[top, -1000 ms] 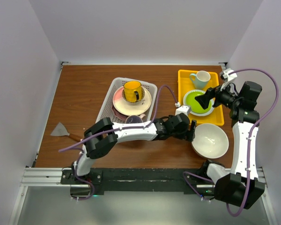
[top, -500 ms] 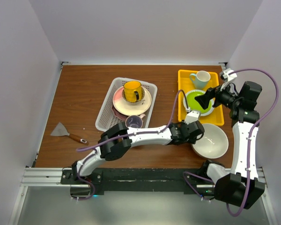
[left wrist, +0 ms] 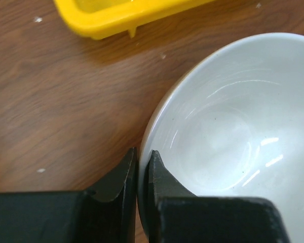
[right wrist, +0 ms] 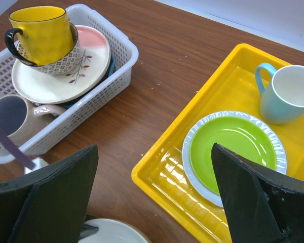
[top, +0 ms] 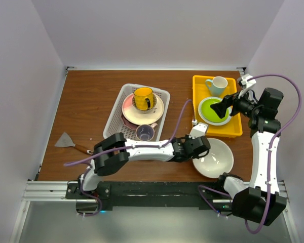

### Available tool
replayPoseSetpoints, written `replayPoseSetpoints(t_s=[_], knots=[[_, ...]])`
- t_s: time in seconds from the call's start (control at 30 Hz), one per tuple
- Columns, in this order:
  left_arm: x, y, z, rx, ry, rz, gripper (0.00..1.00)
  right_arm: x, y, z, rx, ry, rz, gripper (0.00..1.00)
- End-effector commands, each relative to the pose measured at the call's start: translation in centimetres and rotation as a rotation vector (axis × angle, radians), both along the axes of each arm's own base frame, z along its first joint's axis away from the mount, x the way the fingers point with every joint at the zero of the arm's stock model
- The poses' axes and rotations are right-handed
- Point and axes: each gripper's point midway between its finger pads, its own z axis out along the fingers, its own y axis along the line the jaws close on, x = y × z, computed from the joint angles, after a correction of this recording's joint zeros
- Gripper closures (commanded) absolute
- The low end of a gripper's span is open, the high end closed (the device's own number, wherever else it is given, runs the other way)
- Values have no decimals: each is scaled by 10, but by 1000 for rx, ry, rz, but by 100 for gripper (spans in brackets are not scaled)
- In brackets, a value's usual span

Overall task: Place the mixed dishes into the plastic bin
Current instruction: Pick up the bowl from the center of the board.

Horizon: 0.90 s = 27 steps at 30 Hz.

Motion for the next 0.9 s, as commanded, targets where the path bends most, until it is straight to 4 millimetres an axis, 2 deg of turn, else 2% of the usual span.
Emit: replayPoseSetpoints(t_s=[0.0,0.07,0.1,0.13,0.17,0.23,0.27,0.3,0.37,0.4,0.57,0.6,0.67,0.87], knots=[[2,20,55,-86,-108,-40,100,1,0,4,-6,-23,15,3],[0,24,64,-109,-128,-65,100,1,0,4,-7,-23,14,3],[-1,29,76,-131,-140,-69,100,1,0,4,-7,-23,14,3],[-2,35,72,-121,-142,-72,100,0,0,4,-8,-25,14,3],[-3,39,81,-129,-158,-81,100,0,0,4,-6,-22,15,3],[-5,46,81,-125,-169,-97,100,0,0,4,-6,-24,13,3],[-6,48,91,-139,-186,-114,100,1,0,4,-7,-24,12,3],[-7,55,86,-122,-190,-123,100,1,0,3,-7,-22,12,3],[-9,57,99,-146,-223,-152,100,1,0,4,-7,-25,12,3],[-10,62,96,-138,-224,-154,100,1,0,4,-7,-24,12,3],[-16,74,120,-168,-289,-226,100,1,0,4,-7,-25,12,3],[-17,78,119,-159,-294,-238,100,1,0,4,-8,-26,12,3],[-19,79,139,-202,-341,-268,100,1,0,5,-8,-28,12,3],[-22,91,168,-215,-428,-328,100,1,-1,4,-6,-24,10,3]])
